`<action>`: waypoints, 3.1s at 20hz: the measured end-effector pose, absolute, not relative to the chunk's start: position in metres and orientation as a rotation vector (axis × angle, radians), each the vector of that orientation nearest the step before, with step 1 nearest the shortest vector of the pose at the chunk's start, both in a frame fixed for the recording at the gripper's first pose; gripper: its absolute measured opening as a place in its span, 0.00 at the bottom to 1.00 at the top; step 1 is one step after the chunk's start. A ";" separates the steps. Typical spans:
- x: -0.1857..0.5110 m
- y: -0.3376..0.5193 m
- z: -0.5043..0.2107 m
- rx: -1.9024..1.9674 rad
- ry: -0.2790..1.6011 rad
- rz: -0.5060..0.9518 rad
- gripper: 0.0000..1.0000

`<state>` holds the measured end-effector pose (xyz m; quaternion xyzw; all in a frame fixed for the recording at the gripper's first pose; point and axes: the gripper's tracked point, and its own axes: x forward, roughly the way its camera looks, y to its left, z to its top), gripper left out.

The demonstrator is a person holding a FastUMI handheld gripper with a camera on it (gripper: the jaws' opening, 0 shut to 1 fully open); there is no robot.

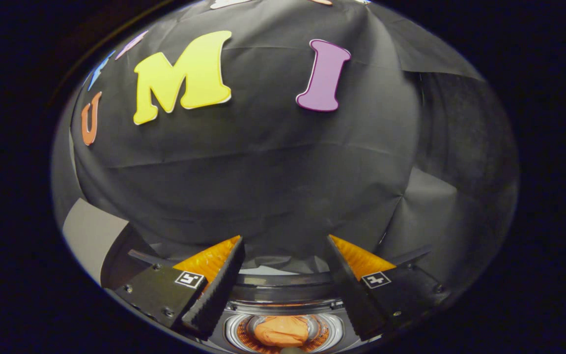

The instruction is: Put the clothes into the washing machine and then close the washing machine lid.

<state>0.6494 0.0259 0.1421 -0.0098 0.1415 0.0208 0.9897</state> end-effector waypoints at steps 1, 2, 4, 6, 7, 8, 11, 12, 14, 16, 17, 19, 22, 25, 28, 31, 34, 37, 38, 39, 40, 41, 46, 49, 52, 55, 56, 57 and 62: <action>0.646 0.026 0.141 -0.023 0.274 0.046 1.00; 0.642 0.025 0.141 -0.024 0.266 0.049 1.00; 0.631 0.023 0.138 -0.022 0.256 0.048 1.00; 0.626 0.022 0.136 -0.023 0.245 0.047 1.00; 0.623 0.022 0.135 -0.022 0.240 0.048 1.00; 0.618 0.022 0.135 -0.023 0.237 0.049 1.00; 0.608 0.022 0.129 -0.024 0.231 0.050 1.00; 0.603 0.022 0.128 -0.022 0.232 0.047 1.00; 0.597 0.022 0.124 -0.023 0.230 0.040 1.00; 0.588 0.022 0.120 -0.022 0.231 0.033 1.00; 0.585 0.021 0.117 -0.020 0.233 0.028 1.00; 0.576 0.019 0.113 -0.023 0.234 0.015 1.00; 0.562 0.016 0.103 -0.023 0.244 -0.003 1.00; 0.549 0.016 0.092 -0.024 0.261 -0.013 1.00; 0.533 0.014 0.078 -0.020 0.295 -0.020 1.00; 0.515 0.012 0.051 -0.029 0.352 -0.028 1.00; 0.493 0.008 0.018 -0.041 0.410 -0.039 1.00; 0.474 0.006 -0.006 -0.041 0.446 -0.051 1.00; 0.469 0.005 -0.010 -0.038 0.454 -0.055 1.00; 0.464 0.004 -0.012 -0.031 0.458 -0.059 1.00; 0.460 0.003 -0.011 -0.024 0.455 -0.065 1.00; 0.455 0.003 -0.008 -0.017 0.450 -0.068 1.00; 0.431 0.004 0.016 -0.007 0.399 -0.074 1.00; 0.413 0.012 0.035 0.003 0.350 -0.069 1.00; 0.380 0.019 0.056 -0.019 0.282 -0.065 1.00; 0.342 0.025 0.079 -0.030 0.206 -0.058 1.00; 0.327 0.027 0.086 -0.027 0.178 -0.055 1.00; 0.314 0.030 0.091 -0.024 0.157 -0.053 1.00; 0.240 0.041 0.112 -0.022 0.041 -0.035 1.00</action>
